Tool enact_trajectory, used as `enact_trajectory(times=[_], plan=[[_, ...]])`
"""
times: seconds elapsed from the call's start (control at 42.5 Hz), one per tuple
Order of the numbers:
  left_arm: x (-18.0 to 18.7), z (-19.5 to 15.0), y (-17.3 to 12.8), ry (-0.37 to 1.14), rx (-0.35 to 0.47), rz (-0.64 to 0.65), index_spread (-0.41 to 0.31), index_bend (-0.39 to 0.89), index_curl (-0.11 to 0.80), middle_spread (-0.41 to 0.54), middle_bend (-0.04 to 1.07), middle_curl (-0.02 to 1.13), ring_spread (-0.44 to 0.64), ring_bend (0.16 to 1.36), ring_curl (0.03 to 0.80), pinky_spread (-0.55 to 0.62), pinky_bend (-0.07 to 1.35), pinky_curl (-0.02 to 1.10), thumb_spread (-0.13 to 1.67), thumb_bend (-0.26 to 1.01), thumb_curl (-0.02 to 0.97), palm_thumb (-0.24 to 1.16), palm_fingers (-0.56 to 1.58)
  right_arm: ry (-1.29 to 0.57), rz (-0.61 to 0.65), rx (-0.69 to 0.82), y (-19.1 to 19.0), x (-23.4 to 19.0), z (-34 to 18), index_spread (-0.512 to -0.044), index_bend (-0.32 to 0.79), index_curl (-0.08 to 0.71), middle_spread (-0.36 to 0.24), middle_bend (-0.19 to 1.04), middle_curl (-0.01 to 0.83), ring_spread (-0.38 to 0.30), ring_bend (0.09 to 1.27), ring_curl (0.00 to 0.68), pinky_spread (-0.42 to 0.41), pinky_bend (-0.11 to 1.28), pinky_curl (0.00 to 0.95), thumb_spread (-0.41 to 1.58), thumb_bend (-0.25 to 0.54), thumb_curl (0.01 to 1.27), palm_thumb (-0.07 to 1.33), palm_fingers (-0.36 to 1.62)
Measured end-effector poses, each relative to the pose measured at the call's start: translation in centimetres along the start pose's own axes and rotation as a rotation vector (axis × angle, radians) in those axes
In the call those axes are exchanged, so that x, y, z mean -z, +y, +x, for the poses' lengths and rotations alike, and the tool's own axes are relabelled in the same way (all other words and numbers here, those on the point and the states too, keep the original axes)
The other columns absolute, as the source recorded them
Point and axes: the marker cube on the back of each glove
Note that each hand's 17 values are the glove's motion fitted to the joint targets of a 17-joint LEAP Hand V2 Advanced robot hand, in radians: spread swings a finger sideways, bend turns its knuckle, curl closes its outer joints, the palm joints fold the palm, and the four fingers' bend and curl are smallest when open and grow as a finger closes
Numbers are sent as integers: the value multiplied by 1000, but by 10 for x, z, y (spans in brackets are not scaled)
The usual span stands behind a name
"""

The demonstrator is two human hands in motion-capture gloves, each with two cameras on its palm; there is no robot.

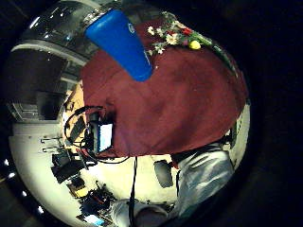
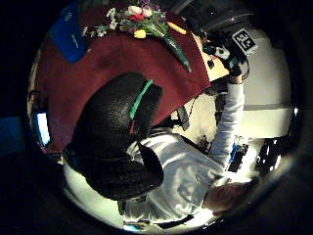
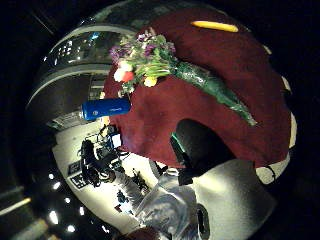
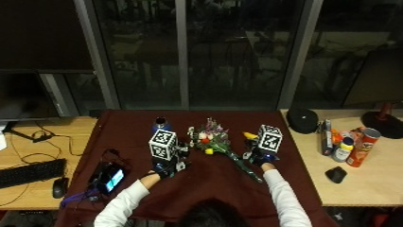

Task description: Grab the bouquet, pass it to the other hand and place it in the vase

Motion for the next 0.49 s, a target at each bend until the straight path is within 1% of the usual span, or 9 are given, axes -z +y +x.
enact_trajectory(times=[0.047, 0.094, 0.141, 0.259, 0.329, 0.376, 0.4, 0.423, 0.494], plan=[[-2, 2, -1, 0, -8, -5, -1, 108, 183, 250, 200, 295, 302, 650, 273, 303, 499, 318, 1088, -22, 244, 212, 176, 8, 96, 52, -16, -9, 3, -180, 3, -8, 139, 309, 325, 66, 839, 351, 193, 981, 397, 1052, 12, 297, 514, 256], [-4, 4, -3, -1, -14, -8, -1, 109, 184, 251, 200, 299, 304, 652, 274, 303, 500, 320, 1089, -22, 247, 212, 174, 24, 152, 65, -28, -17, 6, -174, 9, -6, 138, 313, 331, 62, 842, 352, 190, 987, 396, 1048, 1, 302, 521, 254], [-6, 5, -5, -4, -21, -11, -1, 110, 185, 252, 199, 303, 306, 658, 276, 303, 501, 321, 1090, -22, 249, 211, 173, 30, 160, 50, -37, -26, 10, -170, 17, -4, 136, 317, 336, 55, 844, 353, 187, 990, 394, 1043, -8, 308, 531, 256], [-9, 9, -7, -9, -36, -15, -1, 112, 188, 254, 199, 312, 307, 664, 279, 303, 504, 325, 1091, -22, 255, 209, 169, 5, 121, 22, -57, -52, 20, -157, 46, 8, 113, 318, 346, 34, 841, 353, 172, 986, 388, 1037, -16, 321, 555, 292], [-8, 12, -6, -11, -44, -15, -1, 112, 190, 254, 199, 317, 308, 667, 280, 303, 506, 327, 1091, -22, 257, 209, 166, 13, 128, -14, -45, -57, 22, -154, 40, 8, 100, 325, 353, 21, 842, 354, 159, 985, 383, 1032, -19, 327, 562, 312], [-8, 13, -5, -16, -46, -16, -1, 112, 192, 255, 199, 320, 308, 668, 281, 303, 507, 329, 1091, -22, 259, 208, 165, -2, 119, -7, -35, -61, 20, -152, 32, 7, 86, 336, 360, 11, 849, 357, 143, 980, 382, 1030, -20, 330, 567, 330], [-8, 13, -5, -19, -46, -16, -1, 113, 192, 255, 199, 321, 308, 669, 281, 303, 508, 329, 1092, -22, 260, 208, 164, -19, 107, 4, -33, -65, 19, -152, 15, 3, 68, 384, 377, 0, 838, 355, 134, 973, 379, 1029, -21, 331, 569, 354], [-8, 13, -5, -21, -45, -16, -1, 118, 195, 255, 197, 322, 308, 668, 281, 303, 507, 329, 1092, -22, 260, 208, 165, -35, 97, 11, -31, -70, 18, -151, 8, -1, 53, 400, 382, -15, 843, 357, 117, 970, 376, 1027, -19, 335, 575, 376], [-8, 12, -5, -22, -43, -14, -1, 119, 197, 255, 199, 327, 308, 667, 281, 303, 505, 330, 1092, -22, 262, 207, 167, -37, 104, 7, -30, -80, 17, -150, 18, 0, 36, 413, 391, -35, 842, 361, 95, 964, 374, 1024, -21, 338, 580, 381]])
